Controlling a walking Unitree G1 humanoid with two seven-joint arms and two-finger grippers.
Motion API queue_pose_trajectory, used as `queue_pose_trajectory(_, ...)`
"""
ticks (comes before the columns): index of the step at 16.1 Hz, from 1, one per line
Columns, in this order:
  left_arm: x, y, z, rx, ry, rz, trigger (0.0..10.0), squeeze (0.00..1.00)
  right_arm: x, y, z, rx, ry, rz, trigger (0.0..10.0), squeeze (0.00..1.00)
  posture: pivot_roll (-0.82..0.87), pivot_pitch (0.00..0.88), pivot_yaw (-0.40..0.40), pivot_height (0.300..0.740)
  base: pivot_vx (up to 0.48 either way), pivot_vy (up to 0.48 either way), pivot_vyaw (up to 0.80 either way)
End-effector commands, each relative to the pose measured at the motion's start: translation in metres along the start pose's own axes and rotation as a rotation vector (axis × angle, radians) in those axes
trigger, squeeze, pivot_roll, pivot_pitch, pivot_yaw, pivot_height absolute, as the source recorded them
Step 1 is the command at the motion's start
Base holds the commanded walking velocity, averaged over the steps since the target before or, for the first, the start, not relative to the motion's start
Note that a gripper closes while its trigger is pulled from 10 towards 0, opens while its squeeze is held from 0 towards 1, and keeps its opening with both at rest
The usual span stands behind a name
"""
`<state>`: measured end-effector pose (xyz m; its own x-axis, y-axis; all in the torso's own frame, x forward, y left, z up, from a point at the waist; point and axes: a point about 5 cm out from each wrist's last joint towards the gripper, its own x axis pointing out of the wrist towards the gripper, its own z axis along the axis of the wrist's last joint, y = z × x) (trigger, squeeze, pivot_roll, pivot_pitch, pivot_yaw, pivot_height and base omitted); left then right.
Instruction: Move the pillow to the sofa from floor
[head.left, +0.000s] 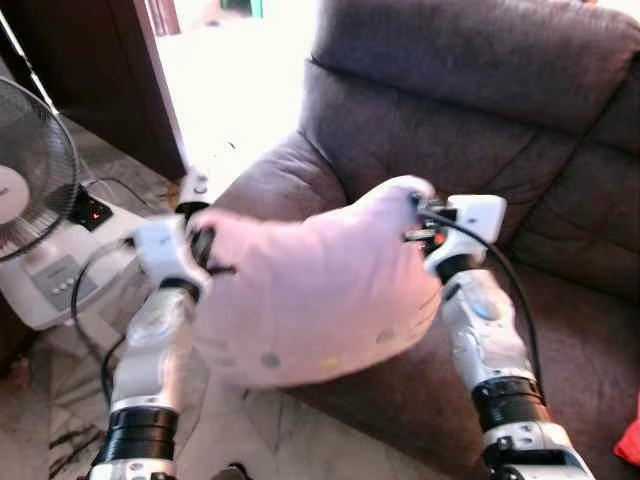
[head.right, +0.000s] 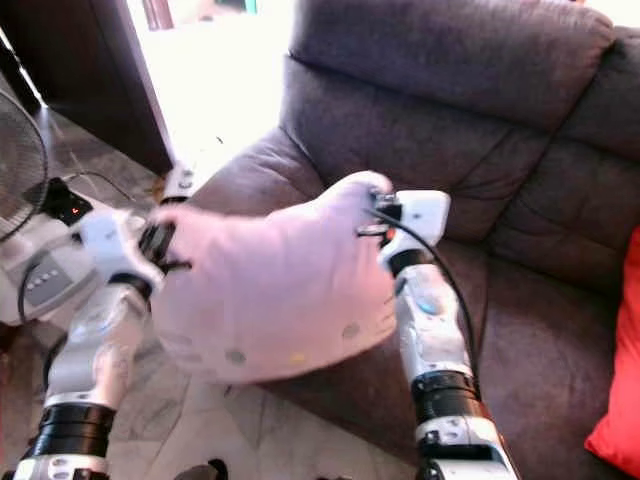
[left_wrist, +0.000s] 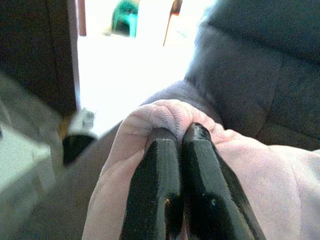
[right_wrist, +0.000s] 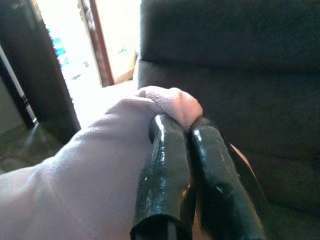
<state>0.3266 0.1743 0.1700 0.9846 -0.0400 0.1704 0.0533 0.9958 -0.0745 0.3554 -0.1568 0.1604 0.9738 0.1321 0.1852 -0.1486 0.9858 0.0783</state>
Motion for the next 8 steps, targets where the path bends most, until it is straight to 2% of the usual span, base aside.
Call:
queue_pose_trajectory(1, 0.002, -0.011, 0.025, 0.061, -0.127, -0.044, 10.0, 0.00, 0.000, -0.001, 0.016, -0.026, -0.083, -0.004, 10.0, 0.00, 0.12, 0.071, -0.042, 0.740, 0.000, 0.000, 0.00)
queue_pose_trajectory(2, 0.003, -0.022, 0.035, 0.116, -0.190, -0.065, 10.0, 0.00, -0.001, -0.006, 0.017, -0.034, -0.092, -0.047, 10.0, 0.00, 0.12, 0.051, -0.037, 0.740, 0.000, 0.000, 0.00)
queue_pose_trajectory(5, 0.005, -0.021, 0.037, 0.144, -0.189, -0.035, 10.0, 0.00, 0.007, 0.005, 0.023, -0.034, -0.113, -0.053, 10.0, 0.00, 0.12, 0.071, -0.041, 0.740, 0.000, 0.000, 0.00)
queue_pose_trajectory(6, 0.005, -0.022, 0.038, 0.151, -0.190, -0.030, 10.0, 0.00, 0.009, 0.012, 0.025, -0.023, -0.125, -0.021, 10.0, 0.00, 0.13, 0.078, -0.045, 0.740, 0.000, 0.000, 0.00)
queue_pose_trajectory(8, 0.006, -0.023, 0.038, 0.148, -0.195, -0.027, 10.0, 0.00, 0.013, 0.008, 0.033, -0.014, -0.143, -0.042, 10.0, 0.00, 0.12, 0.088, -0.050, 0.740, 0.000, 0.000, 0.00)
